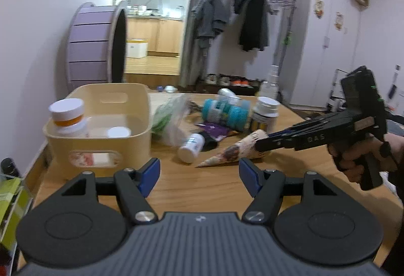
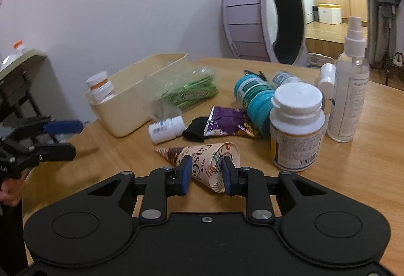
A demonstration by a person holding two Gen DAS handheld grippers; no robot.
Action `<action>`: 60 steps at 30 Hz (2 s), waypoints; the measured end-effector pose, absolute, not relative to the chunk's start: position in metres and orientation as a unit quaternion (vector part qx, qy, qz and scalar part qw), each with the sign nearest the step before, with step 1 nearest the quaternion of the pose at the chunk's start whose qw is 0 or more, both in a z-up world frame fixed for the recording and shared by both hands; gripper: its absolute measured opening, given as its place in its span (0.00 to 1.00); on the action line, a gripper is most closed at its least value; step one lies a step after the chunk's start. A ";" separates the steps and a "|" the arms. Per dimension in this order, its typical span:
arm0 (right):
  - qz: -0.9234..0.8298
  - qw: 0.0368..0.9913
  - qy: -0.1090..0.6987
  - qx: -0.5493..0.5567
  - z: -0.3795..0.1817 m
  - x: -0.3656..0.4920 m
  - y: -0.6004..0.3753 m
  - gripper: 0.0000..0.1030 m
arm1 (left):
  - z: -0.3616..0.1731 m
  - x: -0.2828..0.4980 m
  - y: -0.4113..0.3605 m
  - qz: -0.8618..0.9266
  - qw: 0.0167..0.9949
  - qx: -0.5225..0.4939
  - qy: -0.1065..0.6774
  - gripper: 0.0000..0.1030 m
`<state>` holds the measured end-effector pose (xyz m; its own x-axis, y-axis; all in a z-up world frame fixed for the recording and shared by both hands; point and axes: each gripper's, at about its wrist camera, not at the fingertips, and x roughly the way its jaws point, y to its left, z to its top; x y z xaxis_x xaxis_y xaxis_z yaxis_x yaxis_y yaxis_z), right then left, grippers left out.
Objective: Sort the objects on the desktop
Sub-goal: 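Grasp the paper cone snack with the left gripper, then place the paper cone upright in the cream basket and release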
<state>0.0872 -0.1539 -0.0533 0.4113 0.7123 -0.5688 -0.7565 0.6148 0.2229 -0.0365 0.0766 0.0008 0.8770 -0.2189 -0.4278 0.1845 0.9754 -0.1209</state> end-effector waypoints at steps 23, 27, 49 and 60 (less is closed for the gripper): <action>0.447 0.854 0.265 -0.002 -0.015 0.066 -0.201 0.70 | -0.031 0.089 0.002 -0.289 0.900 0.170 0.277 0.64; 0.447 0.858 0.254 0.004 -0.013 0.064 -0.206 0.79 | -0.041 0.098 -0.002 -0.289 0.895 0.171 0.293 0.54; 0.447 0.865 0.222 0.053 -0.011 0.069 -0.199 0.85 | 0.041 0.037 0.118 -0.052 0.976 -0.029 0.211 0.22; 0.441 0.865 0.235 0.046 -0.017 0.073 -0.191 0.85 | 0.030 0.064 0.133 0.023 0.968 0.019 0.250 0.30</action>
<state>0.0733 -0.1914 -0.0165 0.5010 0.7841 -0.3663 -0.7409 0.6073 0.2866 0.0641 0.1335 0.0303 0.8738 0.0539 -0.4832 -0.0349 0.9982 0.0482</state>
